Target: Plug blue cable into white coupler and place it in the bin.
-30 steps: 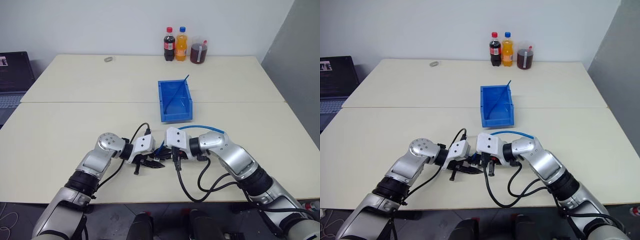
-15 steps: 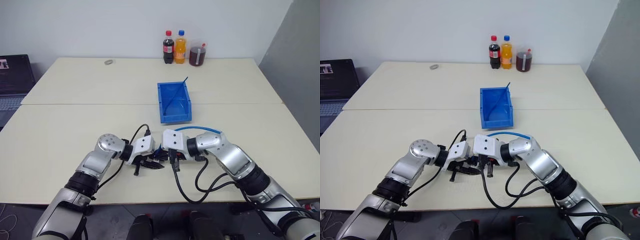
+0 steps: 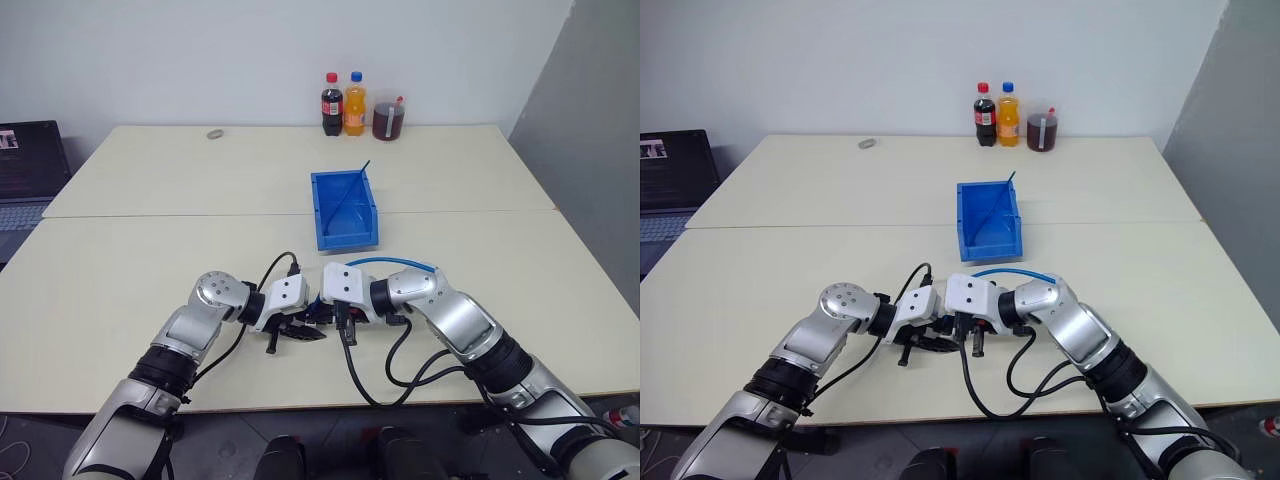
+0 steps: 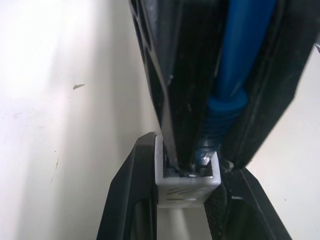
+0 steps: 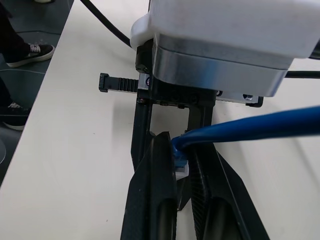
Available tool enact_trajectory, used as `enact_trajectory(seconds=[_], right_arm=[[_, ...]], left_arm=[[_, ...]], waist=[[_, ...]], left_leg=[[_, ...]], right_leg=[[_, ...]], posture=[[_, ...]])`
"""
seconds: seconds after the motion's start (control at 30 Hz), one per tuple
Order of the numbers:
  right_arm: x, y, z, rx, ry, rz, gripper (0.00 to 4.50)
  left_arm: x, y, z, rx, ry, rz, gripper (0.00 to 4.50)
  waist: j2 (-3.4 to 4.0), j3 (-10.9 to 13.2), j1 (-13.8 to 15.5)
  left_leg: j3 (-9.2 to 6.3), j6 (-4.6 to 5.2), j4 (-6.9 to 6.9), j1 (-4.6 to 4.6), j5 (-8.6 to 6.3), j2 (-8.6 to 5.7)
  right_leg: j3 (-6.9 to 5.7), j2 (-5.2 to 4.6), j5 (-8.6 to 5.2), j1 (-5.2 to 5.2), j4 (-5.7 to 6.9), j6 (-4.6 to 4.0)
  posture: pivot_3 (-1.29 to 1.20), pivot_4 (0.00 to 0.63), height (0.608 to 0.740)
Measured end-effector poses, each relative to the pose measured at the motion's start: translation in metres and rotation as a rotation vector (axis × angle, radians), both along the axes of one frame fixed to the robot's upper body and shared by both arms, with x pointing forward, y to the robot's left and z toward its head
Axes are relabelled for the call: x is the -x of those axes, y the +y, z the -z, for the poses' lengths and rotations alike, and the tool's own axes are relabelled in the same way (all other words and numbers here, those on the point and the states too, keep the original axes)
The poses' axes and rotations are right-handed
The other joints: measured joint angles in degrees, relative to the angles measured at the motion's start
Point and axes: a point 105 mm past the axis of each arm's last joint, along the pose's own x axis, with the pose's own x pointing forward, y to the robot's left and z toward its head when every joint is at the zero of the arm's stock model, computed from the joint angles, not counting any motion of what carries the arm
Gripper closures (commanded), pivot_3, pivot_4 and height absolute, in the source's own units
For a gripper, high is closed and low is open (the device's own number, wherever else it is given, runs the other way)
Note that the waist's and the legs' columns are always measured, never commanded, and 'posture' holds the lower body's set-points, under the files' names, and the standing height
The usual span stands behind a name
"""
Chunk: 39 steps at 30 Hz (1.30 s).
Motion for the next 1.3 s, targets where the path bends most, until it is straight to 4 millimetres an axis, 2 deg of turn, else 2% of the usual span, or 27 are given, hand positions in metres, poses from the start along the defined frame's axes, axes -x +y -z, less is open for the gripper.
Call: enact_trajectory(seconds=[0.03, 0.2, 0.33, 0.5, 0.57, 0.63, 0.67, 0.8, 0.87, 1.0, 1.03, 1.07, 1.1, 1.13, 1.27, 1.3], right_arm=[[0.0, 0.0, 0.0, -0.007, 0.0, 0.006, 4.44], [0.0, -0.005, -0.001, -0.05, -0.004, 0.043, 4.44], [0.0, -0.018, -0.005, -0.067, 0.017, 0.106, 4.44], [-0.005, -0.028, -0.016, -0.087, 0.027, 0.177, 4.44], [-0.006, -0.029, -0.027, -0.132, 0.033, 0.199, 4.44], [-0.009, -0.034, -0.048, -0.228, 0.044, 0.246, 4.44], [-0.013, -0.04, -0.066, -0.295, 0.038, 0.28, 4.44], [-0.035, -0.056, -0.109, -0.464, 0.034, 0.392, 4.44], [-0.048, -0.063, -0.121, -0.51, 0.035, 0.442, 4.44], [-0.091, -0.067, -0.138, -0.57, 0.041, 0.554, 4.44], [-0.108, -0.066, -0.14, -0.57, 0.041, 0.593, 4.09], [-0.118, -0.065, -0.14, -0.565, 0.042, 0.613, 3.71], [-0.125, -0.064, -0.138, -0.558, 0.052, 0.626, 3.59], [-0.134, -0.063, -0.136, -0.546, 0.059, 0.642, 3.26], [-0.153, -0.06, -0.125, -0.453, 0.053, 0.662, 2.3], [-0.159, -0.061, -0.119, -0.369, 0.034, 0.658, 2.02]], left_arm=[[0.0, 0.0, 0.0, 0.002, -0.003, -0.002, 2.99], [0.001, 0.003, 0.001, 0.01, -0.024, -0.008, 2.07], [0.001, 0.012, 0.0, 0.028, -0.021, -0.044, 1.3], [0.001, 0.023, -0.003, 0.036, -0.011, -0.092, 0.33], [0.0, 0.029, -0.008, 0.069, 0.001, -0.153, 0.0], [-0.007, 0.04, -0.017, 0.119, -0.008, -0.269, 0.0], [-0.014, 0.048, -0.027, 0.153, -0.043, -0.348, 0.0], [-0.029, 0.061, -0.064, 0.245, -0.15, -0.51, 0.0], [-0.033, 0.062, -0.074, 0.263, -0.18, -0.552, 0.0], [-0.051, 0.058, -0.097, 0.305, -0.244, -0.657, 0.0], [-0.057, 0.053, -0.108, 0.33, -0.275, -0.671, 0.0], [-0.059, 0.05, -0.114, 0.341, -0.291, -0.677, 0.0], [-0.061, 0.049, -0.118, 0.348, -0.3, -0.682, 0.0], [-0.063, 0.046, -0.122, 0.358, -0.309, -0.682, 0.0], [-0.065, 0.042, -0.124, 0.36, -0.313, -0.685, 0.0], [-0.065, 0.038, -0.123, 0.358, -0.311, -0.674, 0.0]], waist=[[0.01, 0.0, -0.01], [0.04, 0.01, -0.05], [0.07, 0.08, -0.05], [0.09, 0.17, -0.19], [0.08, 0.2, -0.34], [0.06, 0.44, -0.39], [0.04, 0.5, -0.29], [0.01, 0.57, -0.08], [0.01, 0.59, -0.05], [-0.03, 0.76, -0.04], [-0.06, 0.79, -0.09], [-0.06, 0.8, -0.11], [-0.05, 0.8, -0.12], [-0.05, 0.81, -0.16], [-0.04, 0.82, -0.28], [-0.02, 0.85, -0.28]], left_leg=[[0.0, 0.0, 0.0, 0.0, 0.0, 0.0], [-0.01, 0.0, 0.0, -0.02, 0.0, 0.0], [-0.01, 0.0, -0.02, -0.17, 0.0, 0.01], [-0.01, 0.0, -0.06, -0.31, 0.0, 0.01], [-0.04, 0.0, -0.06, -0.76, 0.0, 0.04], [-0.12, 0.0, -0.04, -0.96, 0.01, 0.05], [-0.16, -0.01, -0.04, -1.04, 0.01, 0.05], [-0.11, -0.01, -0.04, -1.05, 0.0, 0.01], [-0.09, -0.01, -0.04, -1.04, 0.0, -0.01], [-0.09, -0.01, -0.04, -1.02, 0.01, -0.01], [-0.06, -0.01, -0.05, -1.02, 0.01, -0.01], [-0.03, -0.01, -0.05, -1.03, 0.01, -0.01], [0.01, -0.01, -0.05, -1.03, 0.0, -0.01], [0.04, -0.01, -0.06, -1.07, 0.0, -0.02], [0.19, -0.01, -0.13, -1.21, 0.0, -0.01], [0.24, -0.01, -0.16, -1.34, 0.0, -0.02]], right_leg=[[0.0, 0.0, 0.0, 0.0, 0.0, 0.0], [-0.01, -0.01, 0.0, -0.01, -0.01, 0.01], [-0.01, -0.01, 0.0, -0.14, -0.01, 0.0], [-0.01, 0.0, 0.0, -0.32, 0.0, 0.0], [-0.02, 0.01, 0.01, -0.71, 0.05, 0.01], [-0.09, 0.01, 0.01, -0.84, 0.05, 0.01], [-0.13, 0.01, 0.01, -0.89, 0.02, 0.01], [-0.11, -0.05, 0.01, -0.87, -0.05, 0.01], [-0.11, -0.07, 0.01, -0.85, -0.05, 0.0], [-0.12, -0.06, 0.03, -0.86, -0.01, 0.02], [-0.1, -0.06, 0.05, -0.87, -0.04, -0.01], [-0.08, -0.06, 0.18, -0.87, -0.04, -0.24], [-0.05, -0.06, 0.19, -0.88, -0.05, -0.25], [-0.03, -0.06, 0.2, -0.91, -0.06, -0.27], [0.0, -0.11, 0.2, -1.12, -0.05, -0.3], [0.01, -0.12, 0.2, -1.28, -0.05, -0.31]], posture=[[0.0, 0.15, 0.74], [0.0, 0.15, 0.74], [0.0, 0.15, 0.74], [0.0, 0.15, 0.74], [0.0, 0.15, 0.74], [0.0, 0.15, 0.74], [0.0, 0.15, 0.74], [0.0, 0.15, 0.74], [0.0, 0.15, 0.74], [0.0, 0.15, 0.74], [0.0, 0.15, 0.74], [0.0, 0.15, 0.74], [0.0, 0.15, 0.74], [0.0, 0.15, 0.74], [0.0, 0.15, 0.74], [0.0, 0.15, 0.74]])
